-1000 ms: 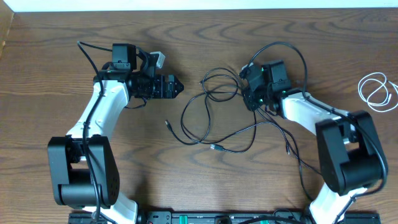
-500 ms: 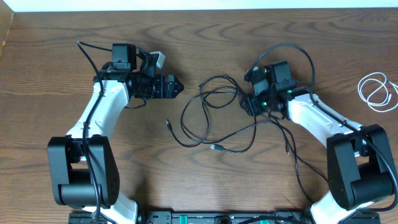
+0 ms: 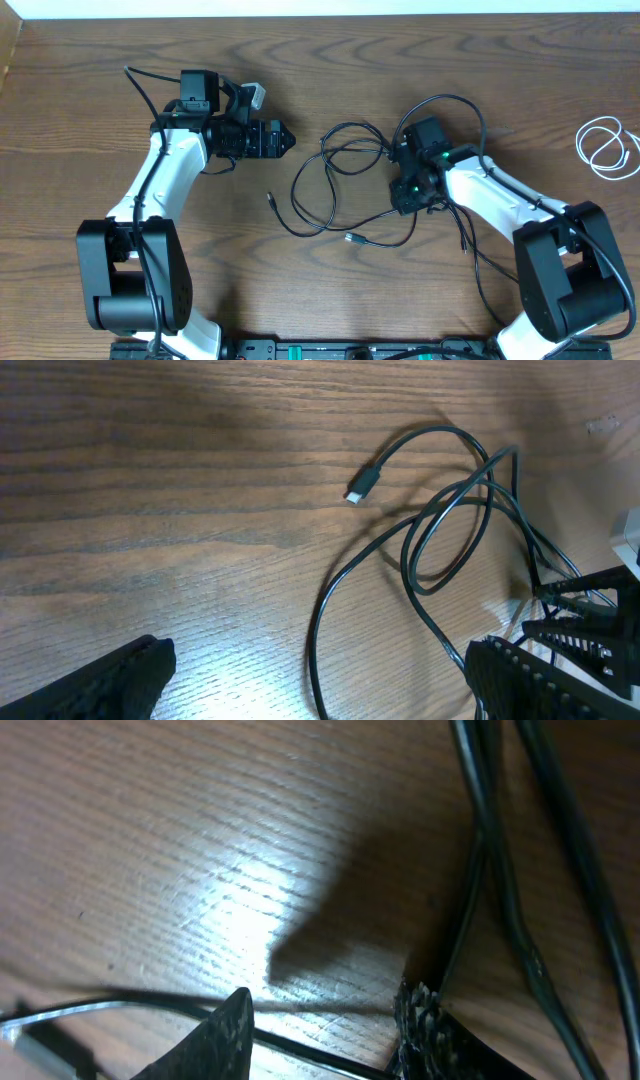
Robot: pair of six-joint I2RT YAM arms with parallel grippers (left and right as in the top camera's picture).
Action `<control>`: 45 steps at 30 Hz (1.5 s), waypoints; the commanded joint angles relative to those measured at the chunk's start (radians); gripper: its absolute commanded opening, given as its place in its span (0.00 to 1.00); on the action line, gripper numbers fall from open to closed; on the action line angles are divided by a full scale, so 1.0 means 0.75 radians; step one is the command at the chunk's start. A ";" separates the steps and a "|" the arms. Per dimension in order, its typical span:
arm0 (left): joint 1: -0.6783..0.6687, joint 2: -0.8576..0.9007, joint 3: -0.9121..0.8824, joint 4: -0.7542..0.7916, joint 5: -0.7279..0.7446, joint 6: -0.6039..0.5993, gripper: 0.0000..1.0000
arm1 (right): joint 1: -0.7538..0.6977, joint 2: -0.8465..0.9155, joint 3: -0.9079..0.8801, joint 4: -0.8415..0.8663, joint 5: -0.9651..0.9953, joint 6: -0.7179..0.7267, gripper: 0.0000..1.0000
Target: Untangle cables
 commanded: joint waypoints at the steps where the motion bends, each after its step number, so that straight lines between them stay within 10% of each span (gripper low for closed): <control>1: 0.003 -0.028 -0.013 -0.002 -0.012 -0.008 0.98 | 0.027 -0.004 -0.001 -0.002 0.109 0.157 0.43; 10: 0.003 -0.028 -0.013 -0.001 -0.011 -0.008 0.98 | 0.076 -0.004 -0.001 0.039 0.248 0.260 0.59; 35: 0.003 -0.028 -0.013 -0.002 -0.012 -0.008 0.98 | 0.073 0.050 -0.013 -0.180 0.350 0.303 0.52; 40: 0.003 -0.028 -0.013 -0.002 -0.012 -0.008 0.98 | 0.073 0.107 -0.013 -0.156 0.222 0.311 0.42; 43: 0.003 -0.028 -0.013 -0.002 -0.012 -0.008 0.98 | 0.073 0.106 -0.012 -0.105 0.073 0.310 0.06; 45: 0.003 -0.028 -0.013 -0.002 -0.012 -0.008 0.98 | 0.072 0.105 -0.006 -0.090 0.009 0.303 0.01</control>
